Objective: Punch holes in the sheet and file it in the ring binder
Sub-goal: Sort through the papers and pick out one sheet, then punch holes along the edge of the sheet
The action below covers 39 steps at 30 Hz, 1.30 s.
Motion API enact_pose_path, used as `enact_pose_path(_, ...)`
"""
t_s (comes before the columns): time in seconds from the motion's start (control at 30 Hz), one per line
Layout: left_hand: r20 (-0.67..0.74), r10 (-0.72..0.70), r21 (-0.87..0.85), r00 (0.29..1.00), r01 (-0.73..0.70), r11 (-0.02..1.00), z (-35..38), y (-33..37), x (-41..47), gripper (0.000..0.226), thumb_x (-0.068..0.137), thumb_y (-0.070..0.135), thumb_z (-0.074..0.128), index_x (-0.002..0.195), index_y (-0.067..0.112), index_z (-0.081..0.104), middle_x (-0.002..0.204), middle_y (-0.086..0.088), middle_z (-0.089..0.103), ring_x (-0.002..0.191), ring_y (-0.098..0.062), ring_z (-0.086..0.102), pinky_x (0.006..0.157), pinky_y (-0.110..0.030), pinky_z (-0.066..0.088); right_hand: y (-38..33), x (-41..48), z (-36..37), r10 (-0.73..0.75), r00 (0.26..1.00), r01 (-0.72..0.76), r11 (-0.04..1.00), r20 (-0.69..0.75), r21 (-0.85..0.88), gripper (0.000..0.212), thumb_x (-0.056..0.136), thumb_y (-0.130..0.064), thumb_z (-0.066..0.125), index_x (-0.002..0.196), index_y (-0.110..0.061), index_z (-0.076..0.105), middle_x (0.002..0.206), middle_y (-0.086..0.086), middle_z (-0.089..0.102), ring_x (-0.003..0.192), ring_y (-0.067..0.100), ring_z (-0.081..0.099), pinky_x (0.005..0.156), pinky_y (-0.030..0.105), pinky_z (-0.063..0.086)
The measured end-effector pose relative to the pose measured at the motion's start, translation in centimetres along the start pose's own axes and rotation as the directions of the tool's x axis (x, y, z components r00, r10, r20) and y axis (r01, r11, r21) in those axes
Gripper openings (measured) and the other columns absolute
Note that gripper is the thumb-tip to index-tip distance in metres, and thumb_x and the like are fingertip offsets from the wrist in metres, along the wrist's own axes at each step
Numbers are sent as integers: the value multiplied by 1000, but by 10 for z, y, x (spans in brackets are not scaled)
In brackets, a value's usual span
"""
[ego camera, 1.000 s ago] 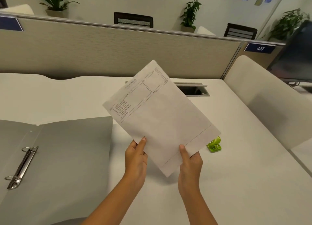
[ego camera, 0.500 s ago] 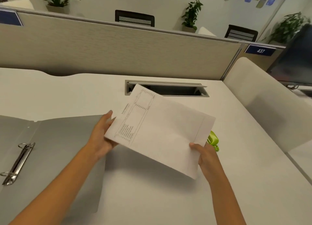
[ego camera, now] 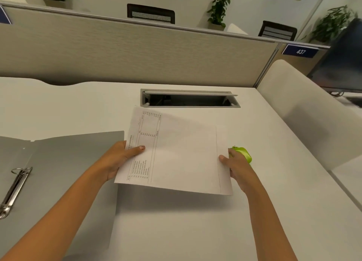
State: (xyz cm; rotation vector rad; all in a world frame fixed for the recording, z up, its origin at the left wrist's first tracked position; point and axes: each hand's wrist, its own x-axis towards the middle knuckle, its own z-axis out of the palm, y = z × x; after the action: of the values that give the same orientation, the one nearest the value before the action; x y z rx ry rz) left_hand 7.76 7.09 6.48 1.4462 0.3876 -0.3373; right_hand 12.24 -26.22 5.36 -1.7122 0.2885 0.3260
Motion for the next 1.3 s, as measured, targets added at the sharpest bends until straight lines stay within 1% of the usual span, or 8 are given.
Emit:
enact_pose_path(0.23,-133,-3,-187,991,-22,982,4,-16,1,20,89,13,63,109,9,65,94,-14,75,78,-29,74,57,-37,60,5,16,-8,-371,805,145,880,-463,-453,31,88,0,55,116,-12,62,112,7,65,101,23,58,76,19,40)
enact_pose_path(0.4,-236,5,-296,972,-77,952,30,-37,-5,15,91,12,61,104,16,65,89,-4,76,77,-21,73,62,-36,59,18,37,-21,-380,795,-6,774,-472,-633,37,86,3,53,120,-7,61,119,20,58,114,38,46,86,29,33)
enact_pose_path(0.67,-396,68,-327,916,-210,921,62,-43,-11,19,94,8,56,93,27,60,95,2,68,89,-21,66,84,-43,51,32,38,-25,-341,779,-9,832,-526,-554,39,90,5,51,128,-4,55,124,19,53,115,34,51,92,36,42)
enact_pose_path(0.83,-466,31,-378,884,-230,897,69,-47,-8,19,94,12,57,111,20,60,114,-3,67,101,-24,65,91,-45,51,37,37,-25,-311,769,-9,868,-559,-496,35,89,2,54,123,-5,57,121,18,55,114,34,52,92,38,43)
enact_pose_path(1.0,-466,-33,-503,884,-234,832,91,-47,-5,25,94,12,58,118,16,60,120,-3,66,105,-24,64,93,-45,51,36,21,-7,-544,615,120,780,-571,-614,29,88,-2,58,116,-5,61,118,18,52,111,33,42,85,23,33)
enact_pose_path(1.13,-453,-49,-547,890,-235,803,109,-45,1,21,94,12,57,114,18,59,116,-3,66,95,-18,66,81,-37,52,23,-5,28,-302,810,225,952,-502,-208,20,93,-22,57,109,-12,63,110,4,61,100,19,61,73,5,40)
enact_pose_path(1.2,-458,-43,-544,888,-242,803,118,-44,3,22,94,13,57,116,18,59,116,-3,67,93,-17,66,80,-36,54,21,-11,46,-80,942,131,982,-325,139,29,92,-31,60,114,-12,60,111,4,68,98,19,69,85,20,49)
enact_pose_path(1.3,-452,-37,-540,891,-241,806,128,-43,2,29,94,15,58,123,16,57,117,-2,67,96,-19,67,78,-37,56,21,-17,64,1,995,40,911,-99,411,34,93,-27,59,122,-8,57,114,8,71,102,20,70,93,37,54)
